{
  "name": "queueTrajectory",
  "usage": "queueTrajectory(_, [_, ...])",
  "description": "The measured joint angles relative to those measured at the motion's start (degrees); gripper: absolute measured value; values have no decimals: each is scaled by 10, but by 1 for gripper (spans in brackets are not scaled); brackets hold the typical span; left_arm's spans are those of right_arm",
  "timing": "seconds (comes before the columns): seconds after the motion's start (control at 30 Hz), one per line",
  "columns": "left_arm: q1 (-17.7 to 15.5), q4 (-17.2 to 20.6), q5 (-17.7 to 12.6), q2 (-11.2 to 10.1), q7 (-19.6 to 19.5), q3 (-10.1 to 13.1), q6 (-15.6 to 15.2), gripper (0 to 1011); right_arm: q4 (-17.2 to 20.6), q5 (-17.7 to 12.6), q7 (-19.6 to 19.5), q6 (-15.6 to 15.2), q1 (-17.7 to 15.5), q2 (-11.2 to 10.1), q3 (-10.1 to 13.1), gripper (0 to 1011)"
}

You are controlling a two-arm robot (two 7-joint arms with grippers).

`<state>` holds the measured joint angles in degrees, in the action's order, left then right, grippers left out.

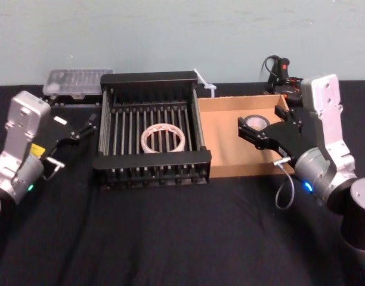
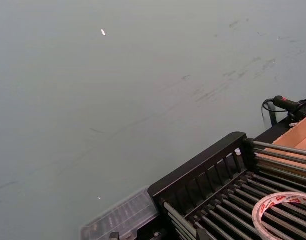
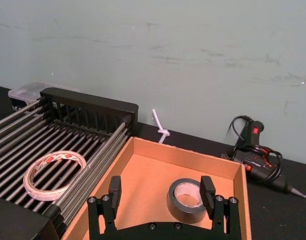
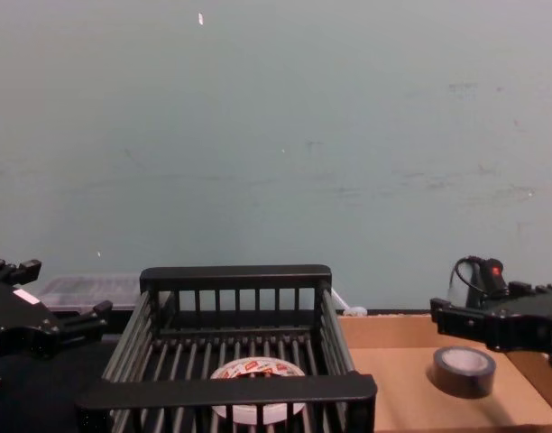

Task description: Pick up the white tape and place it into the black box , Pick up the silver tape and place it into the brown box.

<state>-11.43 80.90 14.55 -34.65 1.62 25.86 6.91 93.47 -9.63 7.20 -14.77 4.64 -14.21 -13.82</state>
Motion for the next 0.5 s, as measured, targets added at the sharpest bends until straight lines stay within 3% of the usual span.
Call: queueTrajectory(0.5, [0, 0, 0, 0, 0, 0, 0, 1001, 35, 26, 7, 45, -52, 1, 15, 1002])
